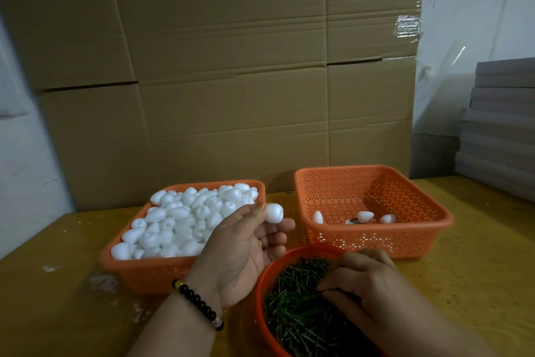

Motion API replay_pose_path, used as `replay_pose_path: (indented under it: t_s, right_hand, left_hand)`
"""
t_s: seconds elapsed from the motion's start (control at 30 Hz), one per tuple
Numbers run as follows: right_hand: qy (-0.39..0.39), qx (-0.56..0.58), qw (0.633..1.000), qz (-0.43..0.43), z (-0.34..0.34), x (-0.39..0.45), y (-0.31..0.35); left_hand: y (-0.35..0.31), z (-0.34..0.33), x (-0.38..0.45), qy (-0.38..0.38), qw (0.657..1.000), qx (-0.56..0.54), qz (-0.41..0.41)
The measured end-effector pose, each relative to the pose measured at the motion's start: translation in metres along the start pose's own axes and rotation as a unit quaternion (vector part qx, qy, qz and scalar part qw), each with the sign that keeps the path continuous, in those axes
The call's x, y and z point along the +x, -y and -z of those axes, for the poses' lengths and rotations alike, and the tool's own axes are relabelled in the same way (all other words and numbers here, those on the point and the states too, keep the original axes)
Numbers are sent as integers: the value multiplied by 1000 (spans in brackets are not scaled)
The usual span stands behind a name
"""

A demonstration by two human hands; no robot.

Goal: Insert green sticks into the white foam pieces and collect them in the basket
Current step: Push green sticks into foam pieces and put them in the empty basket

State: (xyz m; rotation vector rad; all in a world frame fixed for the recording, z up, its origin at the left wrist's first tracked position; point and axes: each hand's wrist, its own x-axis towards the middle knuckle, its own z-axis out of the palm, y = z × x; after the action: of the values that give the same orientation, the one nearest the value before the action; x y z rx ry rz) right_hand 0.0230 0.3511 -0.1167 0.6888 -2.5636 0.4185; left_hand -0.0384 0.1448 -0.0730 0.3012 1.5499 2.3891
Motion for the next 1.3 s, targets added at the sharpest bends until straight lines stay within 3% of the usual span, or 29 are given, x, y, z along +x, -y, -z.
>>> replay_pose_path:
  t_s: [0.17,0.47,0.63,1.0,1.3]
  right_hand:
    - [-89,32,996,-2,1,2,2]
    - [-166,149,974,-25,-2,2,0]
    - [-218,204,954,-38,0,4,3]
    - [-236,248,938,-49,0,3,4]
    - [-292,183,938,-41,-4,4,2]
  left_hand:
    - [0,1,2,3,998,-47,40]
    - [2,0,3,-13,987,-121,105]
    - [3,-2,0,33,982,-139,122]
    - [7,-6,-1,101,983,-127,85]
    - [13,-10,-4,122,982,-115,90]
